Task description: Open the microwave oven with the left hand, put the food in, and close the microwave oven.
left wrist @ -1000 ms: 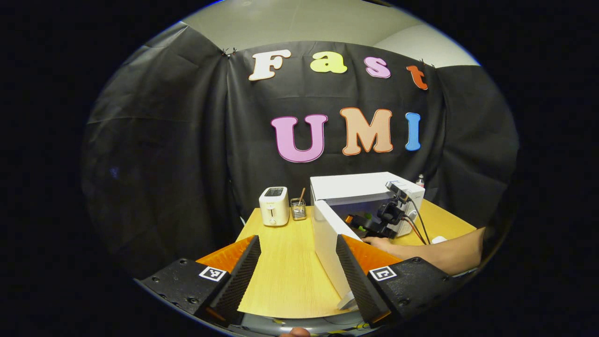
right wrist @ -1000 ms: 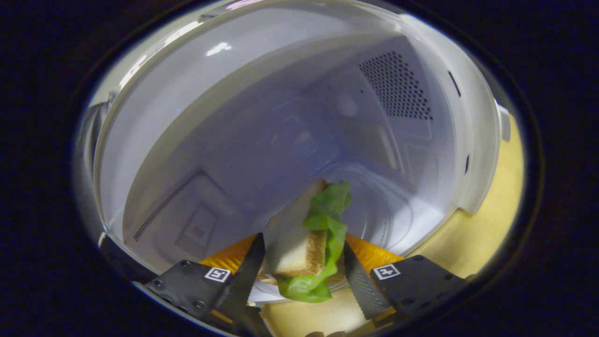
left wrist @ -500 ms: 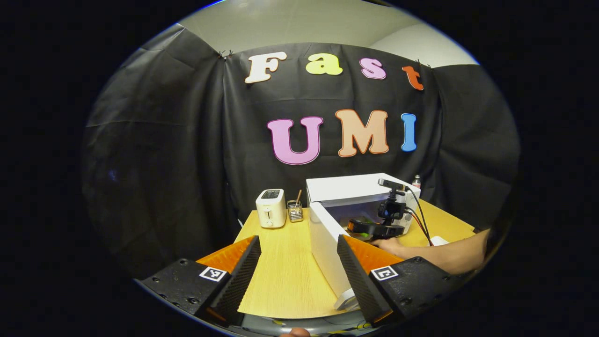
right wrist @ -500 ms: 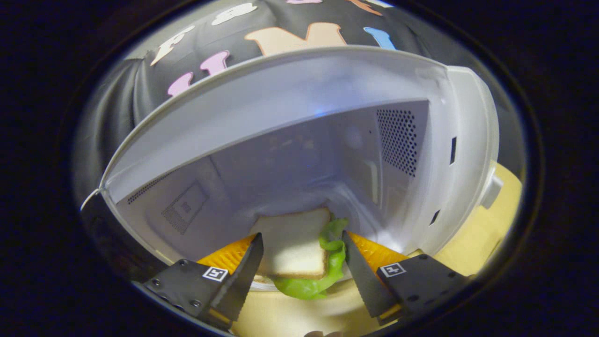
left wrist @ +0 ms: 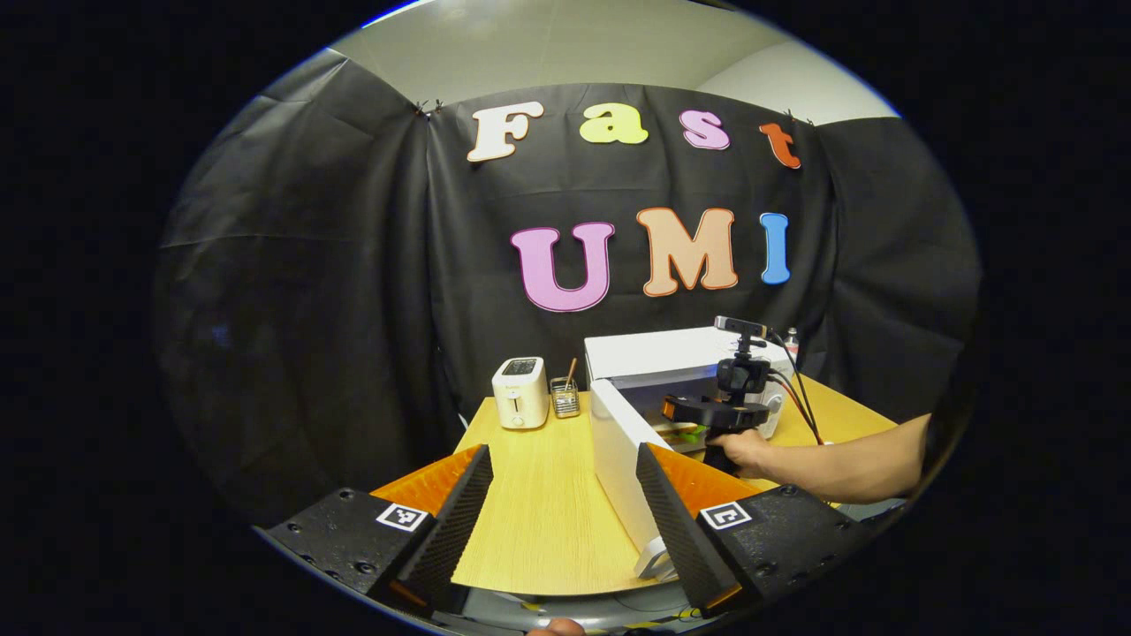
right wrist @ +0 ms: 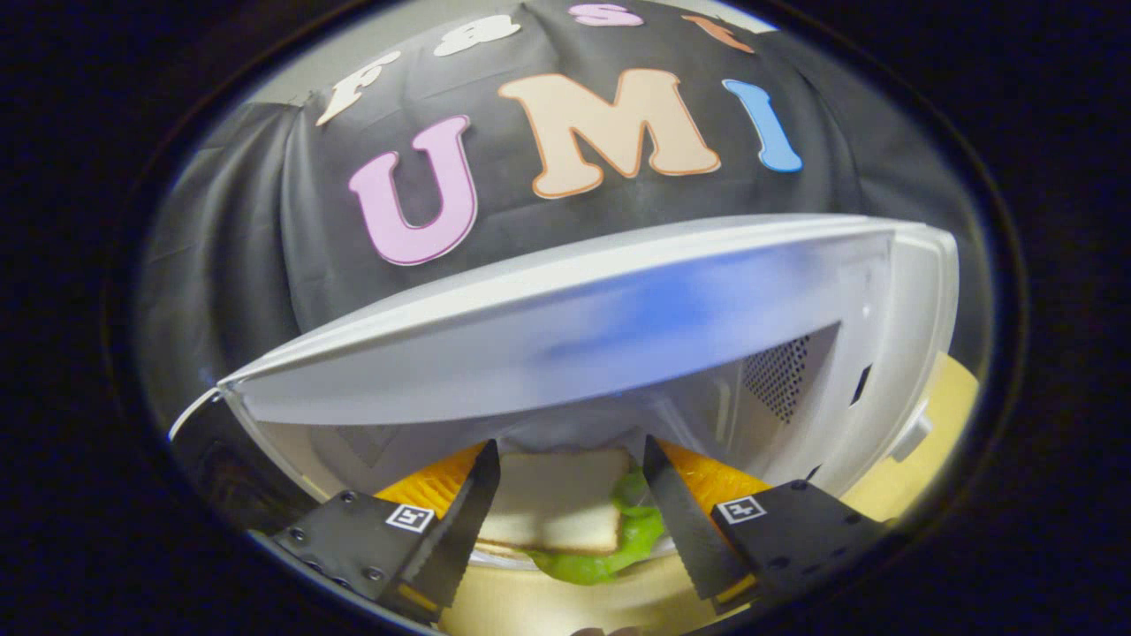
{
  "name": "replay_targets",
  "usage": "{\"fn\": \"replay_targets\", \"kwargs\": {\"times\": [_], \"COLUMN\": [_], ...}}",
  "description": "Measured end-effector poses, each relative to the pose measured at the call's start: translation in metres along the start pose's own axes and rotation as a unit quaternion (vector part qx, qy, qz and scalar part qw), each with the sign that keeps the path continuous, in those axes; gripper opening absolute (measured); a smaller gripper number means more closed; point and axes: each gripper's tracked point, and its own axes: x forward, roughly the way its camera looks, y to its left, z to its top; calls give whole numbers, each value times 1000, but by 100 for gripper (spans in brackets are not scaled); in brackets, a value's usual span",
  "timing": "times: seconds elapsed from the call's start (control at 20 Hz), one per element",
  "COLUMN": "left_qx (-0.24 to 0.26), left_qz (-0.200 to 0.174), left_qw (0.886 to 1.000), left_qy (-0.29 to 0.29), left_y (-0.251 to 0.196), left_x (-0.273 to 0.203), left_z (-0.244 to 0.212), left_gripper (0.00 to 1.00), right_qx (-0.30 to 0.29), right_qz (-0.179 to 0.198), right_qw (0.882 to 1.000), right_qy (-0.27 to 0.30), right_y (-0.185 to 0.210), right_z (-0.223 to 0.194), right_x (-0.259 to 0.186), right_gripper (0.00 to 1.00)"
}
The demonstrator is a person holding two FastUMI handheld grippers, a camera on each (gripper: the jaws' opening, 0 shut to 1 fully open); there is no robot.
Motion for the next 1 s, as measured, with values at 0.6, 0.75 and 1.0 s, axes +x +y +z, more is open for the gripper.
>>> {"fn": "replay_targets", "kwargs": {"times": [0.6,0.75,1.0], "left_qx": [-9,-24,-26], "left_qz": [61,80,107], "left_qw": [997,995,990], "left_qy": [45,58,86], "left_y": [37,40,39], "left_x": [0,5,13], "left_z": [-66,-83,-109], "left_gripper": [97,98,98], "right_qx": [-94,-117,-117], "right_qz": [111,101,70], "right_qw": [988,985,976], "right_qy": [-40,-74,-169], "right_y": [-38,-68,-118], "right_z": [47,96,216], "right_x": [-204,-241,-285], "right_gripper": [100,92,92]}}
